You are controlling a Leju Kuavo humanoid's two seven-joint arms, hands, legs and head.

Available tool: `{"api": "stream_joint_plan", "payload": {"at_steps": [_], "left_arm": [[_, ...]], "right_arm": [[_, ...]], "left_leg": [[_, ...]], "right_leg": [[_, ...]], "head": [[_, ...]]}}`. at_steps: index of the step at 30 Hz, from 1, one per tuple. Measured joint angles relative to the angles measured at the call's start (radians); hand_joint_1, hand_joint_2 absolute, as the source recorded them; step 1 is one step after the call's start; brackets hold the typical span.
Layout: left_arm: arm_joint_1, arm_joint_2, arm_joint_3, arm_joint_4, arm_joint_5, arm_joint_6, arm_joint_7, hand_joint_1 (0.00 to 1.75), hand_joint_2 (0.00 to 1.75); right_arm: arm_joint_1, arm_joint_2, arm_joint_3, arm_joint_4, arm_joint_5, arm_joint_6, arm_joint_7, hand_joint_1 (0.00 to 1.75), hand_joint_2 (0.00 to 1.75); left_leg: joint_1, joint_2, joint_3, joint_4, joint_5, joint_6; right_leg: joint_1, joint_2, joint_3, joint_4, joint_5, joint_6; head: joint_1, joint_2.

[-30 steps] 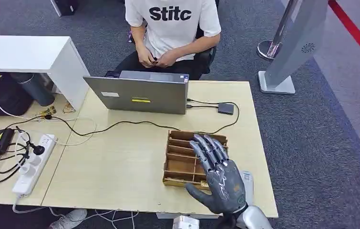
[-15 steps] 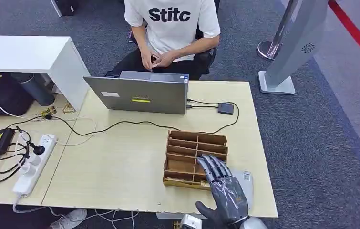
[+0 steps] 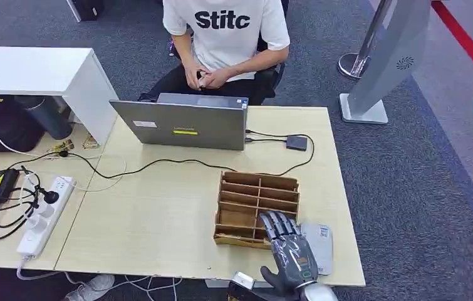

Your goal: Pass the card to the sensor for recognition and then transmit it.

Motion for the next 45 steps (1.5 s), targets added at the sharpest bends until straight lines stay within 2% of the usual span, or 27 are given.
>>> {"api": "stream_joint_plan", "payload": {"at_steps": [17,30,45], "left_arm": [[0.0,0.0,0.0,0.0,0.0,0.0,0.0,0.0,1.75],[0.0,0.0,0.0,0.0,0.002,0.0,-0.002,0.0,1.75],[0.0,0.0,0.0,0.0,0.003,0.0,-0.002,0.0,1.75]], "right_arm": [[0.001,0.006,-0.002,-0.007,0.023,-0.007,0.006,0.0,1.75],[0.007,0.006,-0.043,-0.023,0.079,-0.011,0.017,0.0,1.75],[0.008,0.006,-0.052,-0.031,0.112,-0.008,0.031,0.0,1.75]], "left_leg": [[0.0,0.0,0.0,0.0,0.0,0.0],[0.0,0.0,0.0,0.0,0.0,0.0],[0.0,0.0,0.0,0.0,0.0,0.0]], "right_leg": [[0.0,0.0,0.0,0.0,0.0,0.0],[0.0,0.0,0.0,0.0,0.0,0.0],[0.0,0.0,0.0,0.0,0.0,0.0]], "head": [[0.0,0.0],[0.0,0.0],[0.0,0.0]]}}
